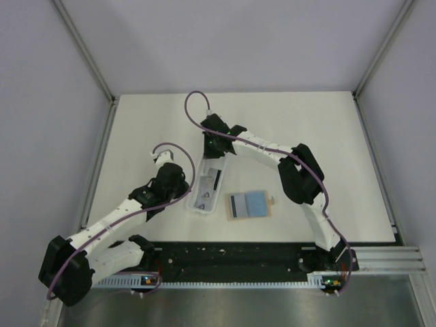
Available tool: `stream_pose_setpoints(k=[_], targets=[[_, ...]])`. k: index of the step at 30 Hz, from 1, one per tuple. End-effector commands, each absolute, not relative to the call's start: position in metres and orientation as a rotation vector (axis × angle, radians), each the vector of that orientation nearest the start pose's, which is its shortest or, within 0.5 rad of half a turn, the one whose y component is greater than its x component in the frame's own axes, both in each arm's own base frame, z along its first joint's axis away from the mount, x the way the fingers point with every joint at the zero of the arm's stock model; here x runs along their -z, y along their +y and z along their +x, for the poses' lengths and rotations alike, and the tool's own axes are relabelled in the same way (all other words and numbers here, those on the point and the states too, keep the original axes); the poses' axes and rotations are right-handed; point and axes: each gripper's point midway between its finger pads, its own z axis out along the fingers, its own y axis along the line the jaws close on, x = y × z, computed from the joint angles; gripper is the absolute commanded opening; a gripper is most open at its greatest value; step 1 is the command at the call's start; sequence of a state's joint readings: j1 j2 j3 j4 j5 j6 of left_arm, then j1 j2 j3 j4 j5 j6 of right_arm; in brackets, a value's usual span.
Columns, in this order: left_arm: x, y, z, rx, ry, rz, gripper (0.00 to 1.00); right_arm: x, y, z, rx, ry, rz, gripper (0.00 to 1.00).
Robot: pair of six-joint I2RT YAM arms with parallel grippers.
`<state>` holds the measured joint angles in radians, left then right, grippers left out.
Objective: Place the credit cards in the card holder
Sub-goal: Pick up the credit card from the storage box.
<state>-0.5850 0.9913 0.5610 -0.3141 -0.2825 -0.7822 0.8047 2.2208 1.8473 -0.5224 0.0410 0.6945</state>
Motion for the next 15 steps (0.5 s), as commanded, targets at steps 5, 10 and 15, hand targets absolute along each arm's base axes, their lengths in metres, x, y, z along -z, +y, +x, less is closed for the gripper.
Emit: stream_pose_setpoints(k=[5, 10, 15], targets=[[-0.1, -0.143, 0.258, 0.4, 2.247, -0.362, 0.07, -0.086, 0.408, 0.369, -0.55, 2.544, -0.135, 0.02], [-0.099, -0.143, 0.257, 0.403, 2.25, -0.363, 0.06, -0.082, 0.409, 0.365, -0.565, 2.563, -0.155, 0.02], [-0.097, -0.143, 0.257, 0.403, 2.255, -0.358, 0.06, -0.081, 0.413, 0.361, -0.602, 2.572, -0.17, 0.02]])
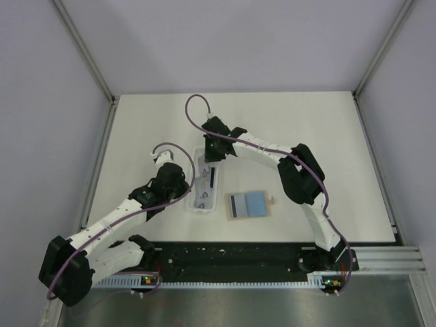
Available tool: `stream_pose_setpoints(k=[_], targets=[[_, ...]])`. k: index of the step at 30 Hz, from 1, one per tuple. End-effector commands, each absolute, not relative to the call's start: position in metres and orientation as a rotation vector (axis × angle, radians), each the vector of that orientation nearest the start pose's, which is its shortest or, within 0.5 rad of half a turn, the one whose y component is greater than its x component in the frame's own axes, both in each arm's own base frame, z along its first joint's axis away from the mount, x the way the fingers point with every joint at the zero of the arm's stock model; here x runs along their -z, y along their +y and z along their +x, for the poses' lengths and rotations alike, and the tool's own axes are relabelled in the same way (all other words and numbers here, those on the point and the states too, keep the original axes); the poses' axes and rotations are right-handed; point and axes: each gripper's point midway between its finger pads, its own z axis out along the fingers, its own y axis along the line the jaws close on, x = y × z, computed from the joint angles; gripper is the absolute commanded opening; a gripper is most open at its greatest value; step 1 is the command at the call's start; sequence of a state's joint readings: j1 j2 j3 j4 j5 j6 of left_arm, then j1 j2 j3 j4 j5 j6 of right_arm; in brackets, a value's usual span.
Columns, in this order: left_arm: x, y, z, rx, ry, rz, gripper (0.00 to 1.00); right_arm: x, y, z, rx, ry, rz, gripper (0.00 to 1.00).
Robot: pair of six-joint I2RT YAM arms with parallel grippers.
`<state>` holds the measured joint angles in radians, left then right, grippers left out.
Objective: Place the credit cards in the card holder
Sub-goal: Pick up the credit card from the storage box.
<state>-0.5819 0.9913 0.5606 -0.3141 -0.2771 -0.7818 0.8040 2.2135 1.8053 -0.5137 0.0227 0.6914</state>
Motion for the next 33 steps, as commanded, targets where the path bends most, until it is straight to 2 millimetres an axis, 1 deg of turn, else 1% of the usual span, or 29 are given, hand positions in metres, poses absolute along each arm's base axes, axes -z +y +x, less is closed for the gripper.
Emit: stream_pose_setpoints(k=[1, 5, 6, 8, 11, 13, 15, 17, 19, 22, 25, 27, 30, 31, 33], targets=[[-0.097, -0.143, 0.257, 0.403, 2.255, -0.358, 0.05, -0.081, 0.414, 0.362, -0.605, 2.569, -0.17, 0.02], [-0.096, -0.144, 0.256, 0.405, 2.261, -0.352, 0.05, -0.083, 0.41, 0.36, -0.592, 2.561, -0.178, 0.0], [-0.098, -0.144, 0.257, 0.406, 2.256, -0.354, 0.05, -0.086, 0.408, 0.36, -0.591, 2.552, -0.177, 0.0], [-0.098, -0.144, 0.257, 0.41, 2.254, -0.353, 0.05, -0.093, 0.407, 0.36, -0.607, 2.524, -0.186, 0.0], [-0.101, -0.144, 0.258, 0.418, 2.249, -0.351, 0.05, -0.109, 0.403, 0.357, -0.651, 2.469, -0.185, 0.0], [-0.103, -0.143, 0.258, 0.417, 2.246, -0.351, 0.04, -0.118, 0.397, 0.358, -0.693, 2.43, -0.168, 0.0], [-0.107, -0.144, 0.259, 0.428, 2.238, -0.345, 0.04, -0.129, 0.395, 0.353, -0.797, 2.401, -0.163, 0.0], [-0.111, -0.145, 0.259, 0.444, 2.226, -0.339, 0.04, -0.133, 0.391, 0.349, -0.874, 2.377, -0.154, 0.0], [-0.118, -0.147, 0.26, 0.463, 2.209, -0.332, 0.06, -0.143, 0.387, 0.346, -0.954, 2.339, -0.151, 0.0], [-0.125, -0.148, 0.261, 0.483, 2.186, -0.324, 0.09, -0.148, 0.377, 0.343, -1.013, 2.315, -0.14, 0.0], [-0.133, -0.152, 0.262, 0.517, 2.173, -0.309, 0.12, -0.149, 0.373, 0.335, -1.073, 2.314, -0.164, 0.0], [-0.141, -0.157, 0.263, 0.553, 2.155, -0.292, 0.14, -0.156, 0.374, 0.332, -1.14, 2.276, -0.187, 0.0], [-0.156, -0.168, 0.264, 0.626, 2.118, -0.248, 0.19, -0.16, 0.372, 0.325, -1.253, 2.223, -0.204, 0.0], [-0.161, -0.172, 0.265, 0.654, 2.099, -0.236, 0.22, -0.167, 0.372, 0.322, -1.309, 2.193, -0.202, 0.0], [-0.171, -0.178, 0.266, 0.705, 2.064, -0.211, 0.27, -0.173, 0.372, 0.317, -1.413, 2.14, -0.208, 0.0]])
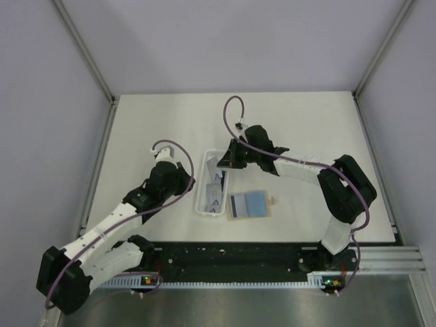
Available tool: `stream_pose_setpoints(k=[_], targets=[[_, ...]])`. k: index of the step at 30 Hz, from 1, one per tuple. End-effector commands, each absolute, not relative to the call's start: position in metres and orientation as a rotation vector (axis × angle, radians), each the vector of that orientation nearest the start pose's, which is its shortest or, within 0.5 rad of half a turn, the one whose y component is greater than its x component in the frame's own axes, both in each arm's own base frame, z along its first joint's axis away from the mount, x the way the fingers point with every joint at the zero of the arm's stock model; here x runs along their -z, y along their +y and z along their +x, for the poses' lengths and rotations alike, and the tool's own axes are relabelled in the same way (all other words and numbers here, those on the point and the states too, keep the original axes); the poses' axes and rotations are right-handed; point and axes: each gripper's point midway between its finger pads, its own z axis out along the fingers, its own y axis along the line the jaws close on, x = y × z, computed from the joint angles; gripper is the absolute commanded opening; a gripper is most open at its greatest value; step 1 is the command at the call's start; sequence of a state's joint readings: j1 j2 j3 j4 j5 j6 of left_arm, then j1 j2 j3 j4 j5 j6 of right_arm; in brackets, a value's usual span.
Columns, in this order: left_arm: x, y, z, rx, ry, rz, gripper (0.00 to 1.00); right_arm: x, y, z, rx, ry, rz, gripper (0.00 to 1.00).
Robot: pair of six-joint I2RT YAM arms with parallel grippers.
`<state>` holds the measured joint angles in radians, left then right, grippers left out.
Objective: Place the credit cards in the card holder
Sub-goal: Pick up the credit card from the storage box.
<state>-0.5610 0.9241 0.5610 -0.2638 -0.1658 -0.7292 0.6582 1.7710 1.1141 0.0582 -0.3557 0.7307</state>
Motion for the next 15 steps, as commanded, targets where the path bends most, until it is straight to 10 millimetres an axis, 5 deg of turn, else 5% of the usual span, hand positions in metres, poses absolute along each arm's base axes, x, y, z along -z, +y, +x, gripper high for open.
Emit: stream_pose_setpoints(k=[1, 15], targets=[[-0.176, -0.181, 0.266, 0.731, 2.048, -0.2, 0.3, -0.176, 0.371, 0.314, -1.469, 2.111, -0.207, 0.0], [-0.204, -0.203, 0.259, 0.929, 1.93, -0.122, 0.48, -0.231, 0.353, 0.282, -1.978, 1.759, -0.2, 0.0]])
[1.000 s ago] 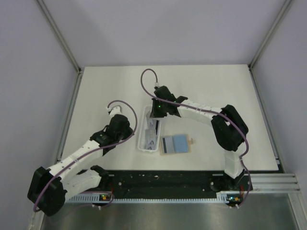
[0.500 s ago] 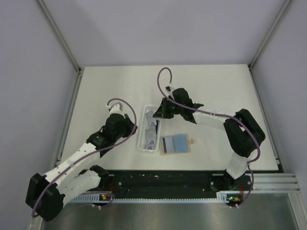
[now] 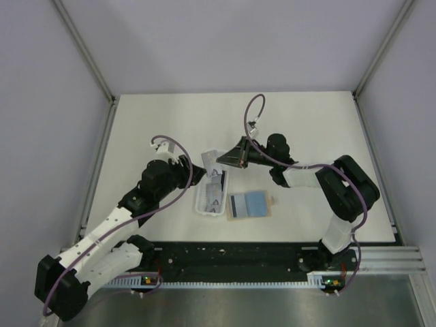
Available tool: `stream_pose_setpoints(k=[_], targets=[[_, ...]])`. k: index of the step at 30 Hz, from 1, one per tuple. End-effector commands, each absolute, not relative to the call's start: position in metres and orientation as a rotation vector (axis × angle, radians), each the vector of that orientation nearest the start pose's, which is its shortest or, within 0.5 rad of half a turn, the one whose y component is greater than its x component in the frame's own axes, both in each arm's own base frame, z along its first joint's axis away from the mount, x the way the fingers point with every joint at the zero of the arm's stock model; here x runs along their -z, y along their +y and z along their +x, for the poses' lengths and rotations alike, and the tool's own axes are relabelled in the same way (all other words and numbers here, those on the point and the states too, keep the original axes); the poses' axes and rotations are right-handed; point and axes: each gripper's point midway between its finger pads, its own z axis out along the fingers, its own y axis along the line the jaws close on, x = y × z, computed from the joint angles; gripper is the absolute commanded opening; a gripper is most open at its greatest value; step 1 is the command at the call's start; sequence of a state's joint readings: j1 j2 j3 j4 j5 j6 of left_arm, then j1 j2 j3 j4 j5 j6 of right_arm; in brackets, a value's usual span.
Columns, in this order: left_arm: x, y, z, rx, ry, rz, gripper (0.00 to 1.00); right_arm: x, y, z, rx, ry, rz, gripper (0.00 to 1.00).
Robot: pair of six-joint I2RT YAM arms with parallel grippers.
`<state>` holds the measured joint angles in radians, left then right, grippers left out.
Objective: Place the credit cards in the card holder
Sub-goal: Pick up the credit card from the storage box.
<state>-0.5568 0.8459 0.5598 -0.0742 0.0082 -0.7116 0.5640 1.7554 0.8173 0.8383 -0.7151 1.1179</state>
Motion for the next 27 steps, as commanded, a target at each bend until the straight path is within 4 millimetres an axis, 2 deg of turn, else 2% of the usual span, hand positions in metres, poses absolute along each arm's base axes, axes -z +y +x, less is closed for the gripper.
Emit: stream_pose_setpoints(k=[1, 7, 15, 20, 23, 25, 27], targets=[[-0.205, -0.204, 0.258, 0.94, 1.928, -0.12, 0.48, -0.234, 0.352, 0.28, -2.009, 1.737, -0.198, 0.0], [-0.213, -0.21, 0.261, 0.982, 1.897, -0.118, 0.5, -0.246, 0.348, 0.272, -2.121, 1.666, -0.198, 0.0], [-0.228, -0.221, 0.26, 1.08, 1.841, -0.11, 0.5, -0.246, 0.347, 0.267, -2.124, 1.673, -0.206, 0.0], [-0.224, -0.226, 0.26, 1.108, 1.851, -0.104, 0.5, -0.246, 0.346, 0.267, -2.13, 1.675, -0.198, 0.0], [-0.225, -0.229, 0.258, 1.133, 1.843, -0.091, 0.44, -0.246, 0.346, 0.267, -2.134, 1.674, -0.197, 0.0], [-0.225, -0.229, 0.258, 1.137, 1.84, -0.091, 0.36, -0.247, 0.346, 0.266, -2.135, 1.668, -0.2, 0.0], [-0.226, -0.229, 0.257, 1.135, 1.838, -0.085, 0.22, -0.248, 0.346, 0.265, -2.136, 1.668, -0.205, 0.0]])
